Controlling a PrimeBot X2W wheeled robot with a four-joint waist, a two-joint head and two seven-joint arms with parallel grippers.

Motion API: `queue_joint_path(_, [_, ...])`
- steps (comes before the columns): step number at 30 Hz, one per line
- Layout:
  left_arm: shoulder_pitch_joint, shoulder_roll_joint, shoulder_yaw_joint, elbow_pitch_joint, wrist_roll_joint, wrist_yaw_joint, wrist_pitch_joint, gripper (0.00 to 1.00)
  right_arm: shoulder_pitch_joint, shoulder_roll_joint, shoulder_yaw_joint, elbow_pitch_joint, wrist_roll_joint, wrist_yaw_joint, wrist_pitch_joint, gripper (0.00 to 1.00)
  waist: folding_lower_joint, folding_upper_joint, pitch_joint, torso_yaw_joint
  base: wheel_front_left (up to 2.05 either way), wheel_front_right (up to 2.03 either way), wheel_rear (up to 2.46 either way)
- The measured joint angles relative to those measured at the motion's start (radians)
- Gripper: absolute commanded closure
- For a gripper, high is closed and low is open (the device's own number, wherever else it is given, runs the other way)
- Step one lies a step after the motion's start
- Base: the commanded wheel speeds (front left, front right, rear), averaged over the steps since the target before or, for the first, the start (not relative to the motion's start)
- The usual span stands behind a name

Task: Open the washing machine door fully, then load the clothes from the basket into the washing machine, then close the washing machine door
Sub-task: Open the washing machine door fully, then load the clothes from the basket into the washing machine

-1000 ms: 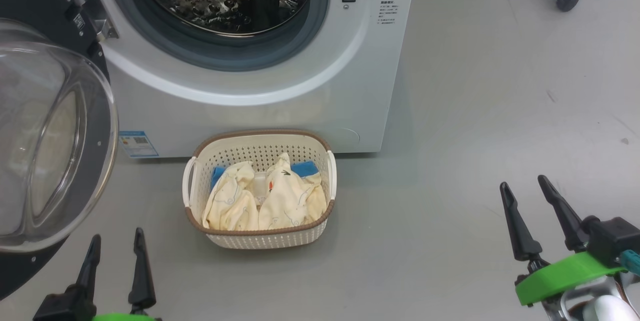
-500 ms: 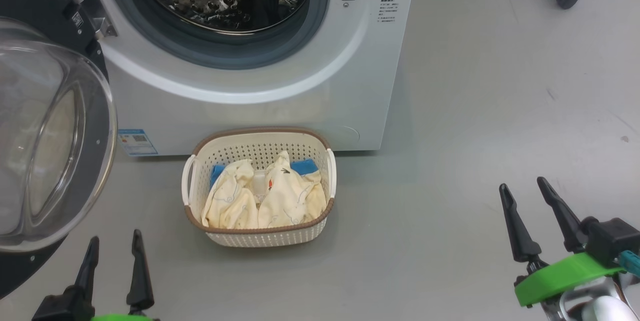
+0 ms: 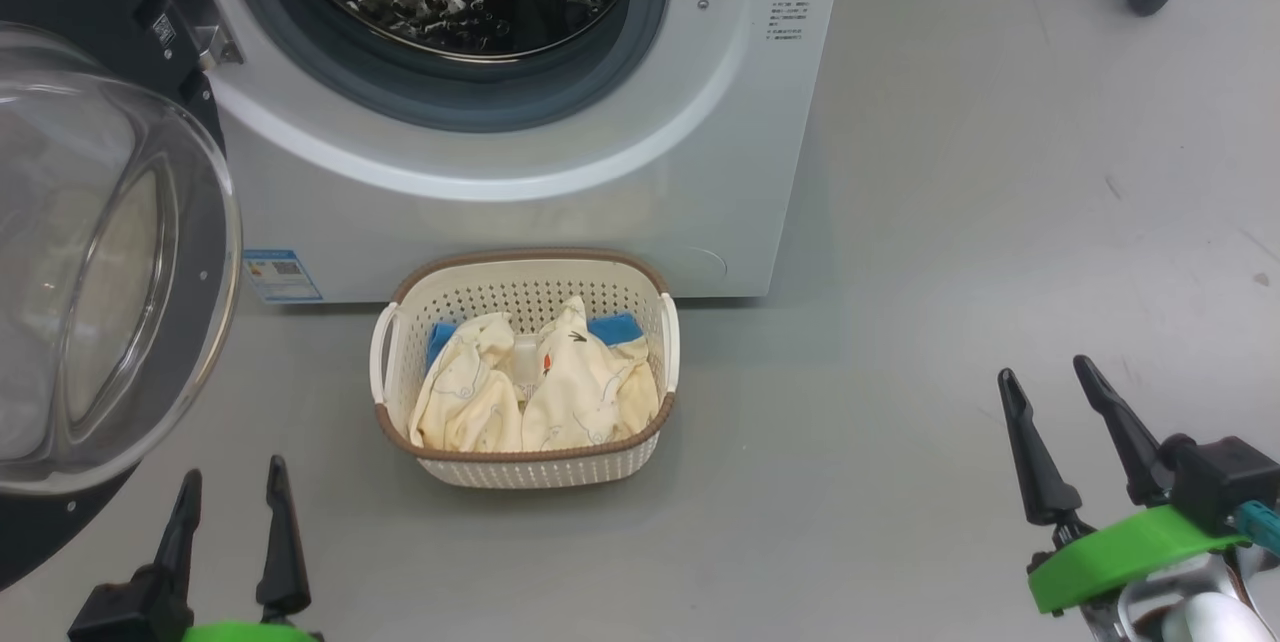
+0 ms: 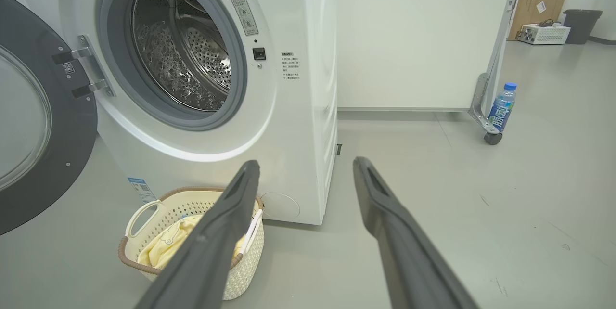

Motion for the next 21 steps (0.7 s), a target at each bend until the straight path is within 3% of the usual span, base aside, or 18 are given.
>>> queue_joint_path(11, [-0.005, 0.008, -0.004, 0.012, -0.009, 0.002, -0.002, 0.0, 0.0, 0.003, 0.0, 0.003, 0.0, 0.0, -0.001, 0.0, 0.0, 0.0, 0.002, 0.006, 0.17, -0.13, -0.04])
queue_joint_path(21, [-0.007, 0.009, -0.007, 0.022, -0.019, 0.009, -0.009, 0.0, 0.0, 0.003, -0.001, 0.004, 0.0, 0.0, -0.001, 0.0, 0.0, 0.0, 0.013, 0.014, 1.35, -1.35, 0.0])
